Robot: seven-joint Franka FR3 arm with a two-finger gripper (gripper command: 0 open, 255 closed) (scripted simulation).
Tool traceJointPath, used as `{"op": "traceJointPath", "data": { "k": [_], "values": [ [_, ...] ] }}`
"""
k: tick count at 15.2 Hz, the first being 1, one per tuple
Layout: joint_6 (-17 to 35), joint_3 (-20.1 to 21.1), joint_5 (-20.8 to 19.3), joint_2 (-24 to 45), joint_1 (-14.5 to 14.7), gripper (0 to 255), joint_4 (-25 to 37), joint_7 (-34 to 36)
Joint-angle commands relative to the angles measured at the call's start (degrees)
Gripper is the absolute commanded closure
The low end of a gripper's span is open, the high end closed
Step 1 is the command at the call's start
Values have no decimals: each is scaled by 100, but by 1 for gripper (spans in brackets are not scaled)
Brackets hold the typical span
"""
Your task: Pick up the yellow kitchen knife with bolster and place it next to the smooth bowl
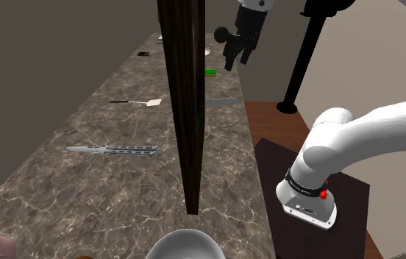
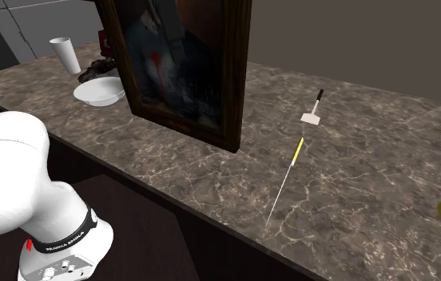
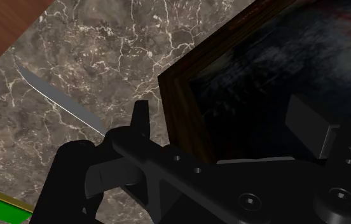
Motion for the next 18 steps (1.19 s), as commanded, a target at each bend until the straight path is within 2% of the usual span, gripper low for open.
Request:
{"op": "traceJointPath", "data": {
  "k": [1,9,18],
  "values": [
    [0,0,0,0,0,0,0,0],
    [853,-718,-461,1165,114,0,-150,-1510],
    [1746,-1373,-708,2958,251,0,292,-3133]
  ]
}}
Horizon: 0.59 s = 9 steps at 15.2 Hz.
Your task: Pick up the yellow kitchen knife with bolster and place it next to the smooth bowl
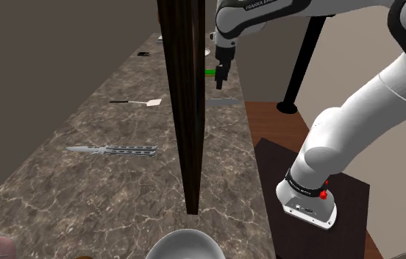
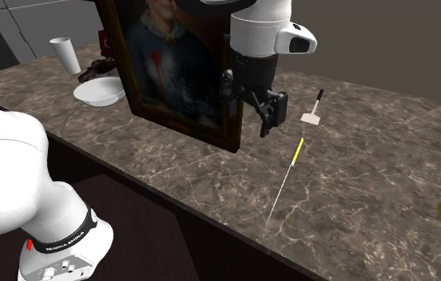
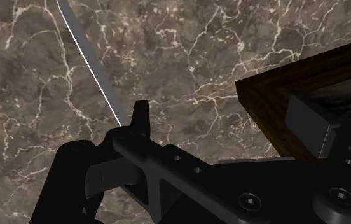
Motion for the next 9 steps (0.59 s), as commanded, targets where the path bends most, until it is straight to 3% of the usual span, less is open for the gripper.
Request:
{"op": "traceJointPath", "data": {
  "k": [1,9],
  "values": [
    [159,-107,-19,404,30,0,148,-356],
    [698,-368,104,2257,25,0,1089,-1729]
  ]
}}
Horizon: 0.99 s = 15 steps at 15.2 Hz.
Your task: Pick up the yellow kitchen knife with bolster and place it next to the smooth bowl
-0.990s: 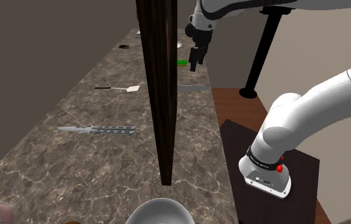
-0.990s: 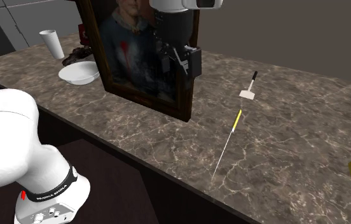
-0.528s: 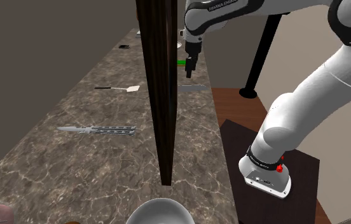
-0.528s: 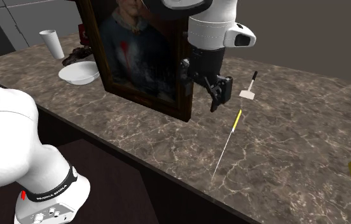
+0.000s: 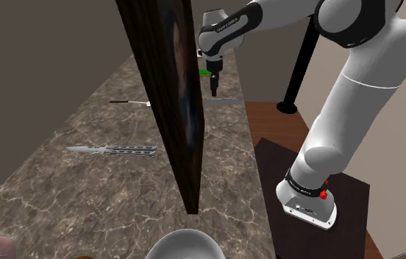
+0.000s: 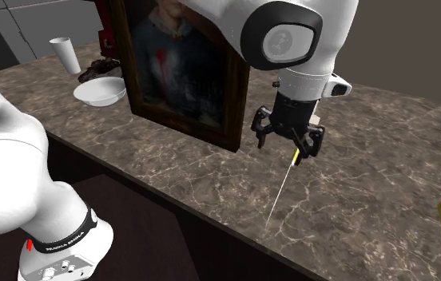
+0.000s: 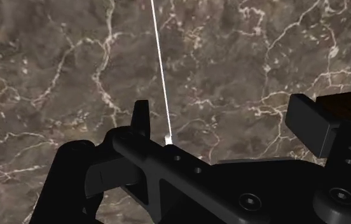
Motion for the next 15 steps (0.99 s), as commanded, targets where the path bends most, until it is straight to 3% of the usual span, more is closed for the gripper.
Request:
{"op": "traceJointPath", "data": {
  "k": [1,3,11,15],
  "values": [
    [134,-10,60,532,-9,0,300,-321],
    [211,-4,104,1007,-54,0,615,-626],
    [759,13,181,1272,-95,0,321,-690],
    [759,13,181,1272,-96,0,321,-690]
  ]
}}
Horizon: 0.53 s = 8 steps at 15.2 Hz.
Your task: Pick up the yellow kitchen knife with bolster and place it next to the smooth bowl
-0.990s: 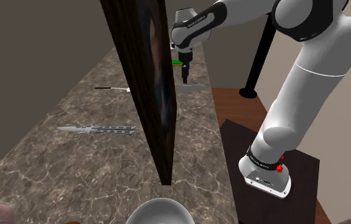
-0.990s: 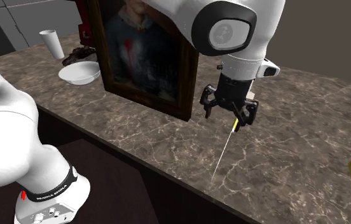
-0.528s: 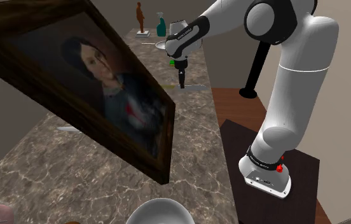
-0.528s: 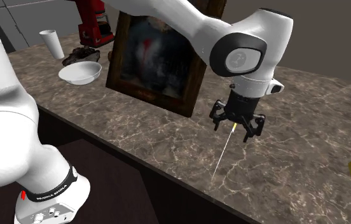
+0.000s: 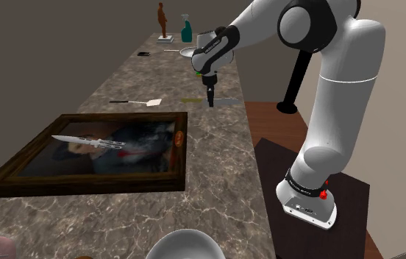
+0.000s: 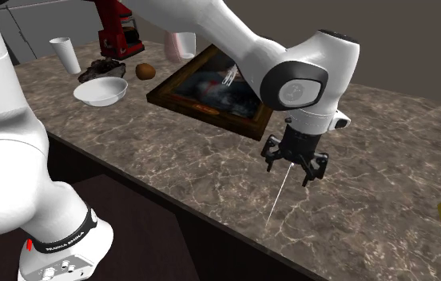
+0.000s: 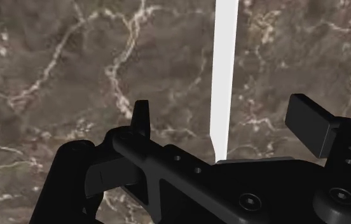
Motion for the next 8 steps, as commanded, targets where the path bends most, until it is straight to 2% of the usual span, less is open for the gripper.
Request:
{"op": "traceJointPath", "data": {
  "k": [1,4,5,8],
  "values": [
    [8,0,2,4,-1,0,-2,-2],
    [7,0,1,4,-1,0,-2,-2],
    [7,0,1,4,-1,255,-2,-2],
    [7,0,1,4,-1,255,-2,-2]
  ]
}}
